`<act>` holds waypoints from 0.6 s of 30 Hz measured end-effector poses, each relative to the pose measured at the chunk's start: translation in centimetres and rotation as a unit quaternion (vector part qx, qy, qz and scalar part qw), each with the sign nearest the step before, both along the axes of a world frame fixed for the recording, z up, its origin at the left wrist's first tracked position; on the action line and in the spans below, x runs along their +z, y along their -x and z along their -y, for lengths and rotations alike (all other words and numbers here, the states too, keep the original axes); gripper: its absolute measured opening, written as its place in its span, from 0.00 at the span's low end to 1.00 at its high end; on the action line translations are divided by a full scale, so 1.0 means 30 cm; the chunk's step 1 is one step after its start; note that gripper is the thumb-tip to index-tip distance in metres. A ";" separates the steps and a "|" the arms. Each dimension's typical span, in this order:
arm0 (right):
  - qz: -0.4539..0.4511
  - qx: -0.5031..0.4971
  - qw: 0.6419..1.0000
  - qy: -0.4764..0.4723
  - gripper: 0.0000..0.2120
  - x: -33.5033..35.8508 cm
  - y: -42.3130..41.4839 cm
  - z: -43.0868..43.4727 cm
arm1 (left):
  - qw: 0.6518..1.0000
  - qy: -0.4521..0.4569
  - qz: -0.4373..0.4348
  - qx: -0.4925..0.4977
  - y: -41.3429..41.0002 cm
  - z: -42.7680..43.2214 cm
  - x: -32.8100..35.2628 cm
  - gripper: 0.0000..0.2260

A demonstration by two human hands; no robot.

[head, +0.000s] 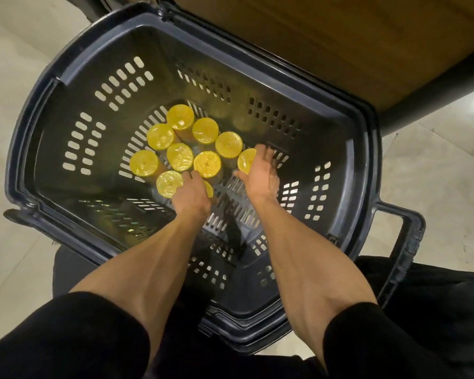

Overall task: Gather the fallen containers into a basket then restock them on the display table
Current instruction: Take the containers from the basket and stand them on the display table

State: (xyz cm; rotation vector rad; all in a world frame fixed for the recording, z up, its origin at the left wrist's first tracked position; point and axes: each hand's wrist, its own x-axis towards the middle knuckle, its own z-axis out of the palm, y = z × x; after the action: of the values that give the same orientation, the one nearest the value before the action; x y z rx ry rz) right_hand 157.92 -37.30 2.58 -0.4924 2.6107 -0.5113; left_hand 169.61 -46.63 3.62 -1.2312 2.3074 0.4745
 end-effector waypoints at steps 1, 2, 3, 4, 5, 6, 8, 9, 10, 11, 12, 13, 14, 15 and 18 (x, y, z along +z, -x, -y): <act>-0.004 0.001 1.000 -0.001 0.35 0.000 -0.001 0.000 | 1.000 -0.006 -0.005 0.006 0.001 0.005 0.003 0.29; -0.011 0.003 1.000 -0.002 0.34 0.000 -0.004 0.001 | 1.000 -0.013 -0.009 0.013 0.002 0.008 0.007 0.29; -0.016 0.004 1.000 -0.002 0.33 0.001 -0.008 -0.001 | 0.999 -0.023 -0.014 0.023 0.004 0.009 0.014 0.29; -0.019 0.005 1.000 -0.001 0.33 0.002 -0.012 -0.002 | 0.999 -0.033 -0.017 0.030 0.006 0.010 0.017 0.29; -0.023 0.004 1.000 0.001 0.33 0.005 -0.015 -0.003 | 0.999 -0.039 -0.017 0.033 0.007 0.013 0.020 0.29; -0.025 0.002 1.000 0.004 0.33 0.008 -0.016 -0.005 | 0.998 -0.043 -0.018 0.036 0.009 0.017 0.024 0.29; -0.029 0.003 0.999 0.014 0.33 0.023 -0.018 -0.011 | 0.998 -0.049 -0.025 0.043 0.007 0.022 0.032 0.29; -0.031 0.007 0.999 0.017 0.34 0.041 -0.018 -0.015 | 0.997 -0.053 -0.032 0.048 0.002 0.024 0.041 0.29; -0.032 0.010 0.999 0.017 0.34 0.063 -0.015 -0.021 | 0.996 -0.056 -0.038 0.053 -0.006 0.026 0.053 0.30; -0.029 0.013 0.999 0.016 0.35 0.092 -0.010 -0.027 | 0.995 -0.061 -0.044 0.059 -0.015 0.026 0.076 0.30; -0.021 0.017 1.000 0.015 0.35 0.124 -0.008 -0.035 | 0.994 -0.067 -0.049 0.067 -0.025 0.028 0.107 0.30; -0.011 0.020 1.000 0.015 0.36 0.162 -0.010 -0.044 | 0.993 -0.074 -0.055 0.071 -0.034 0.032 0.149 0.30; -0.001 0.021 1.000 0.015 0.37 0.208 -0.018 -0.052 | 0.992 -0.080 -0.063 0.073 -0.043 0.036 0.200 0.30; 0.006 0.022 1.000 0.017 0.37 0.258 -0.028 -0.058 | 0.991 -0.083 -0.074 0.076 -0.055 0.041 0.257 0.30; 0.015 0.008 0.999 0.031 0.35 0.430 -0.070 -0.087 | 0.987 -0.085 -0.100 0.093 -0.084 0.057 0.457 0.32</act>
State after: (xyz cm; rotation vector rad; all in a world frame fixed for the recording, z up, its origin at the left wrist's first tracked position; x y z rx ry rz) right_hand 160.03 -34.69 15.49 -0.5206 2.5658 -0.5923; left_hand 172.13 -48.33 17.33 -1.3731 2.2656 0.8782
